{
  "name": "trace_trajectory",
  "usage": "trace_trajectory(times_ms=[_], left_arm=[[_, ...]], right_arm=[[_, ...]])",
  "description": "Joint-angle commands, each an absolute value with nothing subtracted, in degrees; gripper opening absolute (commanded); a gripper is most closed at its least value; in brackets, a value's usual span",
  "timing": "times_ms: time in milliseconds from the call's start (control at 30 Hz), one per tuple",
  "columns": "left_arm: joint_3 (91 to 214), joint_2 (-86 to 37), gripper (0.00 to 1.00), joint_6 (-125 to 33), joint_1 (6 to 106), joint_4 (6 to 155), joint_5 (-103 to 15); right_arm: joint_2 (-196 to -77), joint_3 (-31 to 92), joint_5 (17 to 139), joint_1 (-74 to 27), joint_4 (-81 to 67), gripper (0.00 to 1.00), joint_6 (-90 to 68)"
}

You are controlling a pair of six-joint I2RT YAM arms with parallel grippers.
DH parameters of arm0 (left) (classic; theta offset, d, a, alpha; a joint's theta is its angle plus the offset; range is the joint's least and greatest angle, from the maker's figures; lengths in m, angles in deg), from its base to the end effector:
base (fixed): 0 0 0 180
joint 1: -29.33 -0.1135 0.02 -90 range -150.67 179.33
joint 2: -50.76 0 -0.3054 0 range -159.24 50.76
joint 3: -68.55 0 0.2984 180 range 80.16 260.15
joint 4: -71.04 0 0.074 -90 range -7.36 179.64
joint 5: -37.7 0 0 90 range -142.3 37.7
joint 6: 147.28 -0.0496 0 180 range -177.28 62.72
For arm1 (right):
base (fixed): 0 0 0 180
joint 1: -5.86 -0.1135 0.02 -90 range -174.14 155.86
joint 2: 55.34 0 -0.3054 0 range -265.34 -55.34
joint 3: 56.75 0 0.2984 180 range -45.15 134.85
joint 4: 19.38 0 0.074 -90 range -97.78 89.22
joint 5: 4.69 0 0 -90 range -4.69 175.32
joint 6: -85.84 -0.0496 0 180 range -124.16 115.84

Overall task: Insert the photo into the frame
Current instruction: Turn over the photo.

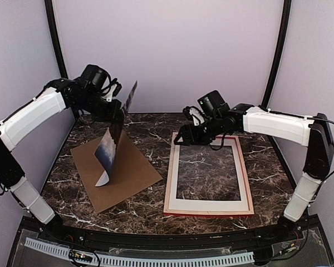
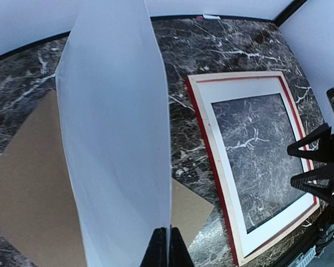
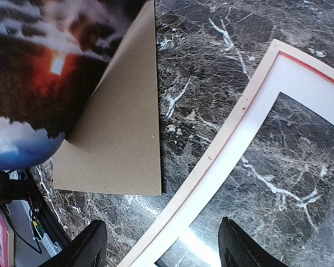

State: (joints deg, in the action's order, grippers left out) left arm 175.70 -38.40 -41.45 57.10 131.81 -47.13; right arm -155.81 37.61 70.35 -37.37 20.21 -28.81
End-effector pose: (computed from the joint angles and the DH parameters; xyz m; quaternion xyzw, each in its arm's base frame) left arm 0.3429 -0.1856 0.4272 0.1132 0.9085 -0.1870 0.3561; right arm 0.3245 0.3226 0.2948 -0.1967 0.8984 0.3087 0.2428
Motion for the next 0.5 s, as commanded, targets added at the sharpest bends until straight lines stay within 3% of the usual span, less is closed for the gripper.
trace_trajectory(times_ms=[0, 467], left_arm=[[170.04, -41.11, 0.0, -34.44, 62.56, 120.88, -42.18], [161.78, -59.11, 0.0, -15.92, 77.37, 88.21, -35.69]], right_arm=[[-150.84, 32.83, 66.98, -33.02, 15.6, 0.7, -32.6], [-147.08, 23.12, 65.58, -28.15, 4.86, 0.8, -42.06]])
